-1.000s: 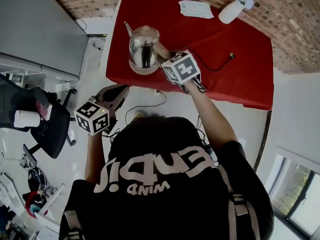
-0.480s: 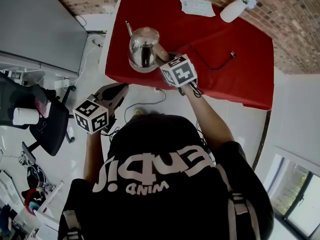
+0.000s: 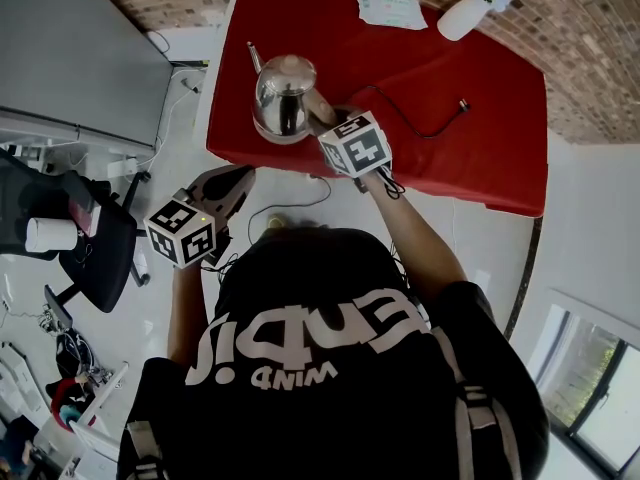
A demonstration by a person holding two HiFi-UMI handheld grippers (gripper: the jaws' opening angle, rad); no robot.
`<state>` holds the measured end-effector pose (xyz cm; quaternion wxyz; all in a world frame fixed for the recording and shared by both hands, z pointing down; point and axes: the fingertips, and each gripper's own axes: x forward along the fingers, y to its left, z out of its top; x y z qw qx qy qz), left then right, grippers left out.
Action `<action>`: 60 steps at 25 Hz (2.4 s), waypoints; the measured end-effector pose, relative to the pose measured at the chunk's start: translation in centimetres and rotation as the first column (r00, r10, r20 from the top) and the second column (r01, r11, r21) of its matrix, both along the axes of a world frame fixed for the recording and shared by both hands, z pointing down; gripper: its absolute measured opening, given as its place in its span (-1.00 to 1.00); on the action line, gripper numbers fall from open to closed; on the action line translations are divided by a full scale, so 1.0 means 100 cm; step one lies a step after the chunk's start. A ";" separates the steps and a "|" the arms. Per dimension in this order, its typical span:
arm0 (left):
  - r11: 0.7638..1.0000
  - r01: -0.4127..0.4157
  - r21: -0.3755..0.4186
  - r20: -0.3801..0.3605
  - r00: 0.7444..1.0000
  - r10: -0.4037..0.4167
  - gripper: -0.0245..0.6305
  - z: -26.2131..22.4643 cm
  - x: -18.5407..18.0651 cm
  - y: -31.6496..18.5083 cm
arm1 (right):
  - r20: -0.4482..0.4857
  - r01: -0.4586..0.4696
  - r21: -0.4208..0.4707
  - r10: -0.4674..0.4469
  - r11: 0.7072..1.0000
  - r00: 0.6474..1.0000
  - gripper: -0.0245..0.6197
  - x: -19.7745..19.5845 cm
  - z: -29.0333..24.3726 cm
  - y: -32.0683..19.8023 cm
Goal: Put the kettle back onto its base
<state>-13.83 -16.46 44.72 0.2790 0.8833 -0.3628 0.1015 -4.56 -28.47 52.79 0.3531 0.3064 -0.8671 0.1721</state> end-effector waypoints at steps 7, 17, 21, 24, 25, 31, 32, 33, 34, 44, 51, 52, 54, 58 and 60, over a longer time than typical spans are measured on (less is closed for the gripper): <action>1.000 -0.005 -0.004 -0.002 1.000 0.005 -0.90 -0.002 0.002 0.002 | -0.013 0.008 0.018 -0.008 1.000 1.000 -0.65 -0.002 0.000 0.004; 1.000 0.002 -0.010 -0.004 1.000 -0.002 -0.90 0.000 0.005 0.006 | -0.085 0.046 0.035 -0.043 0.998 0.995 -0.65 -0.006 0.006 0.013; 1.000 0.006 -0.012 -0.005 1.000 -0.006 -0.90 0.001 0.004 0.008 | -0.085 0.042 0.036 -0.039 0.998 0.996 -0.65 -0.007 0.007 0.014; 1.000 0.010 -0.013 -0.006 1.000 -0.010 -0.90 0.000 0.003 0.010 | -0.089 0.043 0.041 -0.039 0.998 0.995 -0.65 -0.008 0.008 0.015; 1.000 0.011 -0.013 -0.007 1.000 -0.012 -0.90 0.000 0.003 0.010 | -0.089 0.042 0.042 -0.038 0.998 0.995 -0.65 -0.008 0.009 0.016; 1.000 0.013 -0.012 -0.004 1.000 -0.013 -0.90 0.000 0.007 0.018 | -0.094 0.051 0.071 -0.044 0.996 0.995 -0.65 -0.003 0.014 0.020; 1.000 0.013 -0.012 -0.004 1.000 -0.013 -0.90 0.000 0.008 0.019 | -0.097 0.053 0.074 -0.046 0.996 0.994 -0.64 -0.003 0.014 0.020; 1.000 0.012 -0.012 -0.003 1.000 -0.012 -0.90 0.000 0.008 0.019 | -0.102 0.057 0.073 -0.050 0.996 0.994 -0.64 -0.003 0.015 0.020; 1.000 0.011 -0.013 -0.002 1.000 -0.011 -0.90 0.000 0.009 0.020 | -0.111 0.064 0.065 -0.057 0.996 0.992 -0.65 -0.002 0.017 0.020; 1.000 0.006 -0.016 0.000 1.000 -0.006 -0.90 -0.001 0.015 0.024 | -0.113 0.057 -0.011 -0.058 0.998 0.992 -0.20 0.008 0.036 0.028; 1.000 -0.001 -0.014 -0.003 1.000 0.001 -0.90 -0.003 0.021 0.026 | -0.101 0.068 -0.017 -0.069 0.998 0.992 -0.20 0.016 0.033 0.030; 1.000 -0.004 -0.014 -0.007 1.000 0.004 -0.90 -0.003 0.022 0.026 | -0.099 0.070 -0.014 -0.071 0.997 0.993 -0.20 0.018 0.032 0.031; 1.000 -0.009 -0.012 -0.013 1.000 0.009 -0.90 -0.005 0.025 0.028 | -0.091 0.075 -0.006 -0.075 0.997 0.993 -0.20 0.023 0.029 0.032; 1.000 -0.020 -0.006 -0.012 1.000 0.020 -0.90 -0.006 0.030 0.030 | -0.075 0.084 0.009 -0.083 0.996 0.994 -0.20 0.032 0.019 0.039; 1.000 -0.027 -0.005 -0.011 1.000 0.027 -0.90 -0.007 0.032 0.031 | -0.070 0.090 0.020 -0.089 0.996 0.994 -0.20 0.036 0.012 0.043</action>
